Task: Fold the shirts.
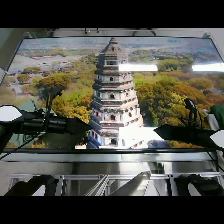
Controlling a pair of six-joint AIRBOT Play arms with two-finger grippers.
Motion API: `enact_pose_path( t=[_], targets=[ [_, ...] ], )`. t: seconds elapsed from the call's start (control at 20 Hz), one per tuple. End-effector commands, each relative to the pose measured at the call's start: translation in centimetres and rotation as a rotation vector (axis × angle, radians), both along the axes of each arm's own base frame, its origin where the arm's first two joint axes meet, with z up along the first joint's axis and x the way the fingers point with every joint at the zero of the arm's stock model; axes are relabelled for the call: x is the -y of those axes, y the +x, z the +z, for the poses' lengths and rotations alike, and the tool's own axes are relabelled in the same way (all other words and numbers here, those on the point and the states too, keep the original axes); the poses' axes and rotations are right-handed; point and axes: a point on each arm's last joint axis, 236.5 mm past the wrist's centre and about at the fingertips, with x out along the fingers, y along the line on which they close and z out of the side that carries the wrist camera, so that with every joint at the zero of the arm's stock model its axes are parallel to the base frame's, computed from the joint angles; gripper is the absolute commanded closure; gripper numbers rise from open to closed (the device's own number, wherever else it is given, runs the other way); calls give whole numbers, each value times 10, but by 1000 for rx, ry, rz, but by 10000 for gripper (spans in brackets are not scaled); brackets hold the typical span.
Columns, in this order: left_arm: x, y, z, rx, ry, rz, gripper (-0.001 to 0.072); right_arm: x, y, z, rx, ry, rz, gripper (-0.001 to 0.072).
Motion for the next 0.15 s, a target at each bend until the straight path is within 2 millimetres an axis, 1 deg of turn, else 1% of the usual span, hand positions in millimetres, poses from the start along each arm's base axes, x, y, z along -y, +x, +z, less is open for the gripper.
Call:
enact_pose_path(
  t=[0.0, 0.1],
  targets=[
    [-7, 4, 6, 33, -2, 39, 689, -1, 0, 0, 3, 2, 1, 689],
    [-7, 3, 7, 39, -3, 37, 689, -1, 0, 0, 3, 1, 1, 689]
  ],
)
